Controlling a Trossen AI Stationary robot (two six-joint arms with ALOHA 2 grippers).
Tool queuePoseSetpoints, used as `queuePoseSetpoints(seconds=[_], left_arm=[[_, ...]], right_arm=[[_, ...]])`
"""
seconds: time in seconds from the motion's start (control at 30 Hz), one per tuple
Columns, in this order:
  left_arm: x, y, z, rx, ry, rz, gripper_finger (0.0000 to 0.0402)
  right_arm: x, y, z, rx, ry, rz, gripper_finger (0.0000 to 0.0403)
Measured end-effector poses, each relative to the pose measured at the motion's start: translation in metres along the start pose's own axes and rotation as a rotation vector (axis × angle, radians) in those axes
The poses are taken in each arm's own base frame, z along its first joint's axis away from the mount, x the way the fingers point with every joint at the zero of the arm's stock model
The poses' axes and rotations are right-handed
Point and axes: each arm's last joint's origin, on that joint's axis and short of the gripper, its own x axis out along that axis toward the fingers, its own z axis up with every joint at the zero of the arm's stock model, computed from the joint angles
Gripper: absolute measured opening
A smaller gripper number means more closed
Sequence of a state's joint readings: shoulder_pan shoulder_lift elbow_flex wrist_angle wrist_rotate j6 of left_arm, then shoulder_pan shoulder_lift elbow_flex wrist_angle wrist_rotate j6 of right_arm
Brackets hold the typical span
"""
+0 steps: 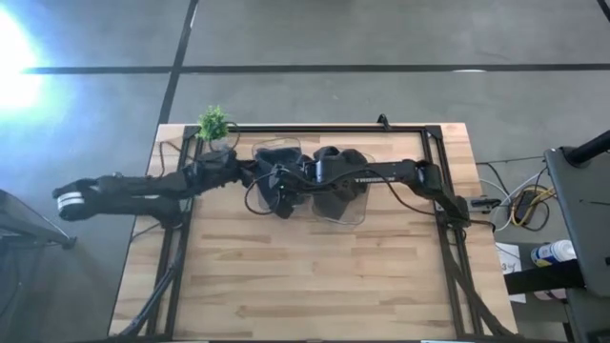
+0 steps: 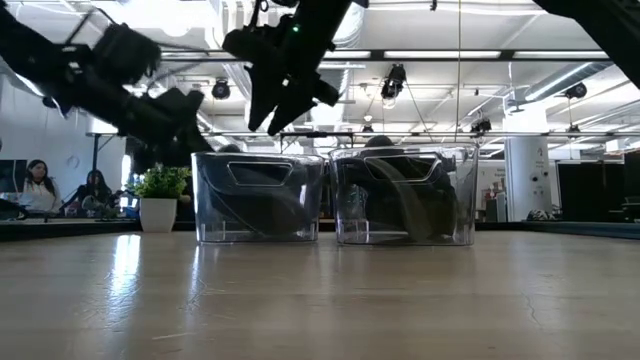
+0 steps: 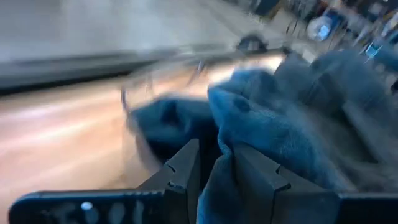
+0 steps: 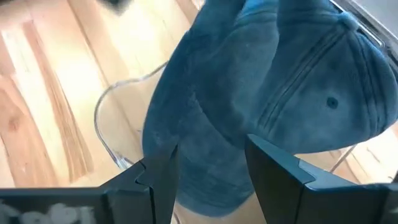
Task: Pick & Place hat
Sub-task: Put the blue cap into the left transparent bin
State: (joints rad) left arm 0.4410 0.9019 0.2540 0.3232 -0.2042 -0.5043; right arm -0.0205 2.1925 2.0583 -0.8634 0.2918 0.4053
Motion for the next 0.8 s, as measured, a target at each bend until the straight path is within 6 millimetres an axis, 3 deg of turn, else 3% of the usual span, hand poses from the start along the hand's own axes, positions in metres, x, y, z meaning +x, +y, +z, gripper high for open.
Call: queuePoseSetpoints(seconds=[0.2, 0.4, 0.63, 0.8], left_arm=[[0.026, 0.002, -0.015, 0.047, 0.116, -0.036, 0.009], [0.048, -0.007, -0.009, 0.109, 0.146, -0.036, 0.009], [0.033, -0.022, 0.023, 0.254, 0.158, -0.054, 0.009], [0.012, -0.019, 0.029, 0.349, 0.261, -0.006, 0.009]], right_arm=[[0.003, -0.002, -0.001, 0.048, -0.001, -0.003, 0.0176], [0.002, -0.003, -0.001, 0.042, -0.006, -0.03, 0.0176], [-0.022, -0.003, -0.003, 0.021, 0.017, -0.03, 0.0176], [-0.037, -0.012, -0.017, -0.02, 0.092, -0.118, 0.0176]])
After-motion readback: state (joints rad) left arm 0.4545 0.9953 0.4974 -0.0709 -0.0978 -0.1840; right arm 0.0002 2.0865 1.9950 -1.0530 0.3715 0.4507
